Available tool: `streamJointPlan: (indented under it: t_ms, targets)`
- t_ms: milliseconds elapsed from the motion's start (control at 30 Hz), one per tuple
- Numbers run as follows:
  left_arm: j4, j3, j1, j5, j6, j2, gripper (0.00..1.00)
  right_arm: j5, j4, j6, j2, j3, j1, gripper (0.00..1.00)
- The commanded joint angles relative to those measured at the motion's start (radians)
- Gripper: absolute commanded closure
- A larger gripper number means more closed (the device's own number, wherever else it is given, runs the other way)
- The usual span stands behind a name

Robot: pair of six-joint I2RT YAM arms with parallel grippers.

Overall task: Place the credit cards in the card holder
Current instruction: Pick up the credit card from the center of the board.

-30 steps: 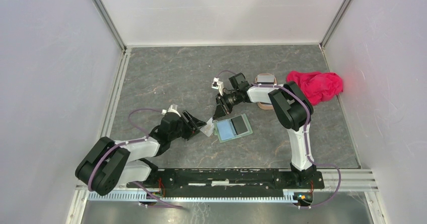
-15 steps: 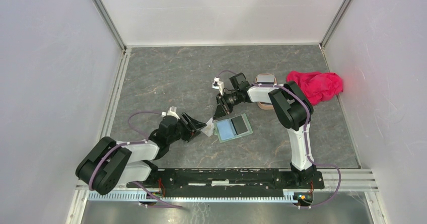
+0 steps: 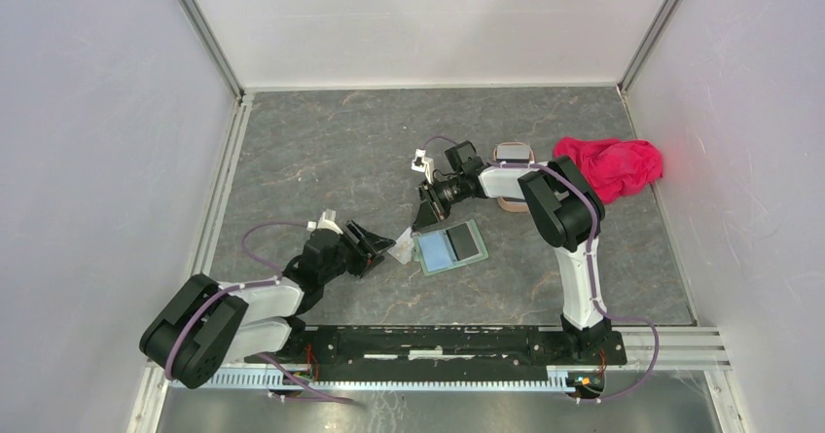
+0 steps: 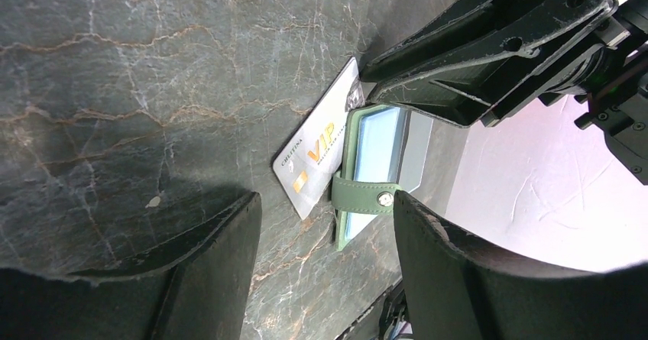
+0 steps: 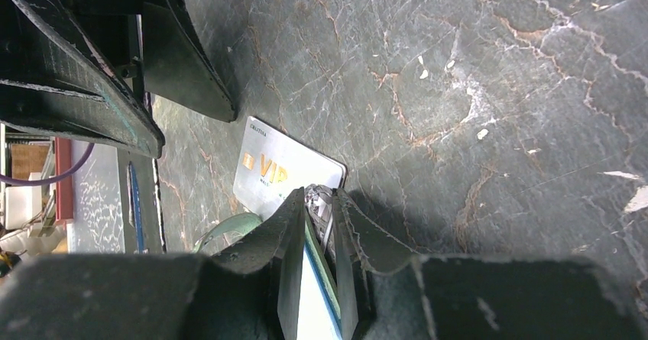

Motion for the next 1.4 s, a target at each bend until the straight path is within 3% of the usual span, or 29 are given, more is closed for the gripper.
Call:
streamJointPlan:
  t_ms: [0,333,867,1367]
  targets:
    - [0.033,-0.019,0.000,-0.032,-0.046,0.026,0.29,0.073,-0.042,-0.007,0.046,-0.040,-0.003,0.74]
    - [0.209,-0.006,0.000,0.006,-0.069,0.178,0.30,0.047,-0.026,0.026,0.049,-0.048,-0.003,0.74]
    - [0.334,-0.010,0.000,0.036,-0.073,0.092,0.33,0.017,-0.004,0.054,0.051,-0.055,-0.009,0.74]
    - [0.619,-0.026,0.000,0.059,-0.131,0.202,0.33,-0.012,0.026,0.086,0.053,-0.062,-0.012,0.74]
